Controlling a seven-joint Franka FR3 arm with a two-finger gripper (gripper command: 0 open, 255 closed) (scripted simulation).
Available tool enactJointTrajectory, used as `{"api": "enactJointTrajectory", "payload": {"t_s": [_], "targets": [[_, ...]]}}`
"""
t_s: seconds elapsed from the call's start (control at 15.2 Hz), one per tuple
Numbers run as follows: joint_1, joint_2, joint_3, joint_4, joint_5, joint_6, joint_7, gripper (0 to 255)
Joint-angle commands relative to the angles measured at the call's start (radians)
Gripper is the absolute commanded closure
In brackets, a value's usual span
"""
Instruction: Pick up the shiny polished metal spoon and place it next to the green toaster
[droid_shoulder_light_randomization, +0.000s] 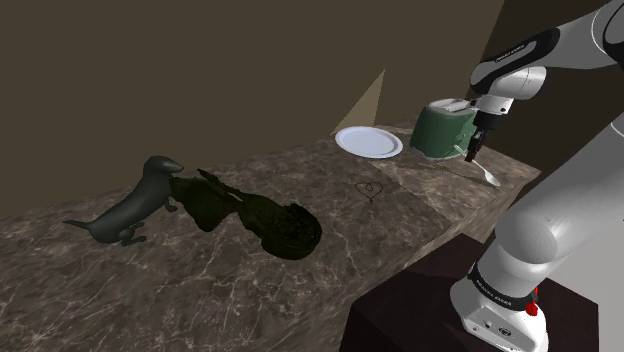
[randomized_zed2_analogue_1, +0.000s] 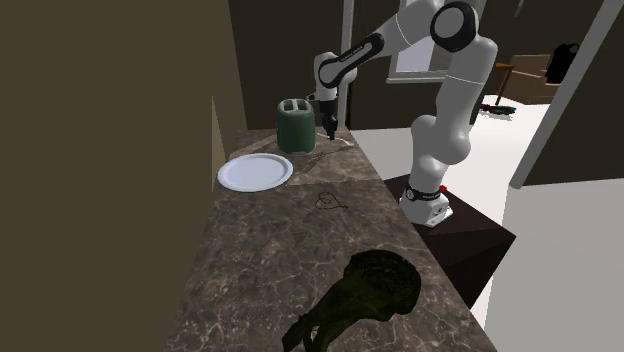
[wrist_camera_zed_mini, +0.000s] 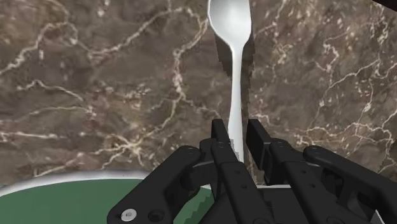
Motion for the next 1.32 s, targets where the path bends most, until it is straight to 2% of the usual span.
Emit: {"api": "enactJointTrajectory", "payload": {"t_s": [0.0, 0.26, 1.25], "targets": [[0.000, 0.000, 0.000, 0.000, 0.000, 0.000, 0.000, 255], [0.000, 0.000, 0.000, 0.000, 0.000, 0.001, 0.000, 255], [-0.007, -0.096, 0.043, 0.133, -0.043, -0.209, 0.053, 255]]}}
